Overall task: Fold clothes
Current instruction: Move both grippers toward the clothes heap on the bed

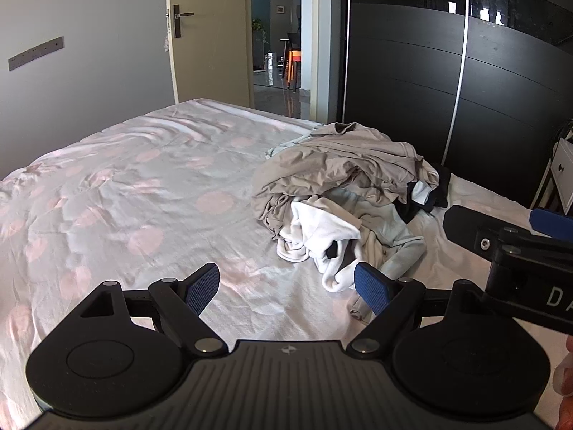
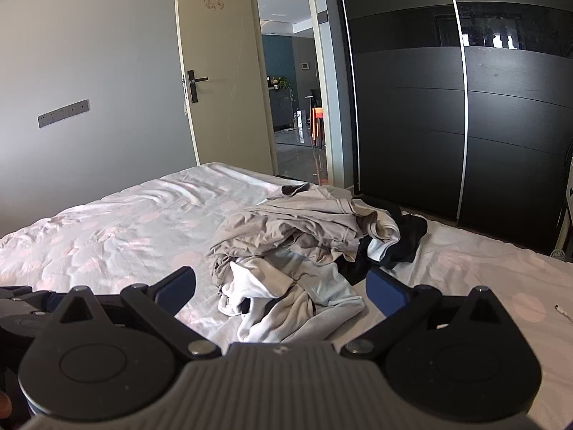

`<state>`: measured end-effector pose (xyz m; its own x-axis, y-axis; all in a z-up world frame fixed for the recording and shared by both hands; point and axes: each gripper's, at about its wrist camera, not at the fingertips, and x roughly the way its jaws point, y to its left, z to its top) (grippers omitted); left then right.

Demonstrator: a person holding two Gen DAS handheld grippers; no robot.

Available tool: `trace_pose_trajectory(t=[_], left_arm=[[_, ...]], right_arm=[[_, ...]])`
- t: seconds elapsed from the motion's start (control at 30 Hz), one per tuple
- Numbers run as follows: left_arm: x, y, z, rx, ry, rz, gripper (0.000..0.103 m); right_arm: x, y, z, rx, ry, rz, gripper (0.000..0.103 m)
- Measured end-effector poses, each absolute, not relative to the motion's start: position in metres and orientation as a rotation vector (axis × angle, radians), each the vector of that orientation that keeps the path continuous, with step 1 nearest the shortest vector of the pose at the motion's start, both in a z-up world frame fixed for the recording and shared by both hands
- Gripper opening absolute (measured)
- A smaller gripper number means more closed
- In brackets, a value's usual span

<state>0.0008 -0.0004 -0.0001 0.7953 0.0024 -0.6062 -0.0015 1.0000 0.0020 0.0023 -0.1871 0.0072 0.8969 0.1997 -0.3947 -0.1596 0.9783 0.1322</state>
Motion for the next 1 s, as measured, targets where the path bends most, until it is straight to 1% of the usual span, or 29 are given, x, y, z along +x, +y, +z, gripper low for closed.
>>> trace_pose_trajectory(t=[0.07, 0.13, 0.4, 1.0], left_arm=[[0.003, -0.003, 0.000, -0.010, 0.664, -0.013, 0.083], [0.000, 0.011, 0.000, -0.067, 0.659, -0.033, 0.083], [0.000, -0.002, -0.013, -0.015, 0.671, 0.008, 0.083], [0.000, -0.004, -0.019, -0.004, 0.702, 0.021, 0.083]], right_arm=[[0.004, -0.188, 0.008, 0.083, 0.408, 0.181, 0.102], [0.006, -0.191, 0.008, 0.078, 0.404, 0.186, 0.102], [0.002, -0.180, 0.001, 0.057, 0.412, 0.189, 0.102], [0.006, -0.179, -0.008, 0.074, 0.460, 0.194, 0.102]])
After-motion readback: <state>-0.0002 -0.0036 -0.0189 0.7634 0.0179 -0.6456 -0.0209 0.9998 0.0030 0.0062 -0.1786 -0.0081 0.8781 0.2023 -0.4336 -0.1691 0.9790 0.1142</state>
